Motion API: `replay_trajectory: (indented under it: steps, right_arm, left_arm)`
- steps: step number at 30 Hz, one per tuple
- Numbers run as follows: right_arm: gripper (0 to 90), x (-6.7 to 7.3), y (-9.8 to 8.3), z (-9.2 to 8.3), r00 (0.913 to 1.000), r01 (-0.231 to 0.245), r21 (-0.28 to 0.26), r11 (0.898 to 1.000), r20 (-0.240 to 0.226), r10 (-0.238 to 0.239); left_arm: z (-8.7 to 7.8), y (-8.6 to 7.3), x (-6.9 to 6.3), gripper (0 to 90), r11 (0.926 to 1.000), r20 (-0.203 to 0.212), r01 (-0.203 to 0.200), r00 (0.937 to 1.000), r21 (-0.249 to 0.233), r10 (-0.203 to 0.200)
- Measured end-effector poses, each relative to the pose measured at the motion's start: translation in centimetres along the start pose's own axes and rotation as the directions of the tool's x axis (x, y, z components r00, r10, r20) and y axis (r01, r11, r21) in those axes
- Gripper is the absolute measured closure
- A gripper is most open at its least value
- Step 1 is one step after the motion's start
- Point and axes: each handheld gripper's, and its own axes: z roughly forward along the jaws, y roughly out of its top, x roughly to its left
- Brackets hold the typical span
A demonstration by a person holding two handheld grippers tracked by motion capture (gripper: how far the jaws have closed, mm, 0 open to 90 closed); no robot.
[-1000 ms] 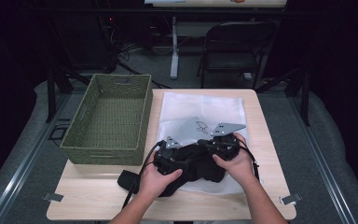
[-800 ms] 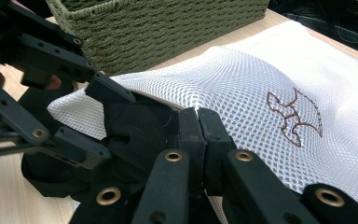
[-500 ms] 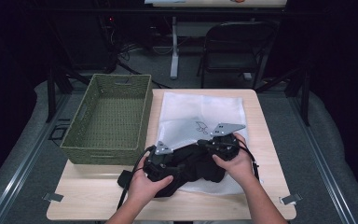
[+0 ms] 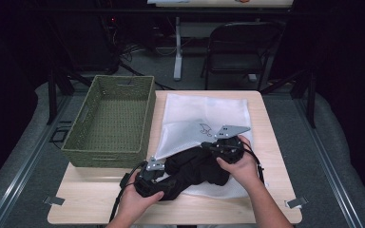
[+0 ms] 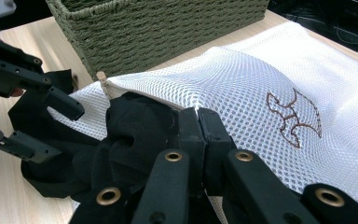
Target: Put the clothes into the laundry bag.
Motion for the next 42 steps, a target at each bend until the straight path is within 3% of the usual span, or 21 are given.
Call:
replay_trajectory:
  steps: [15,21,25,28,32,42]
  right_arm:
    - [89.1,0.1,0.0,0.0,1.0000,0.002,0.000,1.000,-0.003,-0.002]
    - [89.1,0.2,0.0,0.0,1.0000,0.004,0.001,1.000,-0.005,-0.004]
    - [89.1,0.2,0.0,0.0,1.0000,0.002,-0.001,1.000,-0.005,-0.002]
    - [89.1,0.2,0.0,0.0,1.0000,0.002,0.000,1.000,-0.005,-0.002]
    - [89.1,0.2,0.0,0.0,1.0000,0.002,0.000,1.000,-0.005,-0.002]
    - [89.1,0.3,0.1,0.1,1.0000,0.006,-0.002,1.000,-0.007,-0.006]
  left_arm:
    - [0.9,-2.2,0.2,49.8,0.9979,-0.021,-0.010,0.9997,0.064,0.011]
    - [1.2,-2.3,0.4,75.7,0.9948,-0.023,-0.009,0.9997,0.102,0.011]
    - [1.2,-2.2,0.5,86.7,0.9942,-0.021,-0.010,0.9997,0.107,0.012]
    - [0.9,-1.9,0.2,87.8,0.9960,-0.025,-0.008,0.9996,0.089,0.011]
    - [-0.4,-0.8,-0.2,88.0,0.9997,-0.012,-0.011,0.9999,0.023,0.011]
    - [-1.4,2.8,-1.7,88.0,0.9949,0.007,-0.072,0.9973,-0.070,0.073]
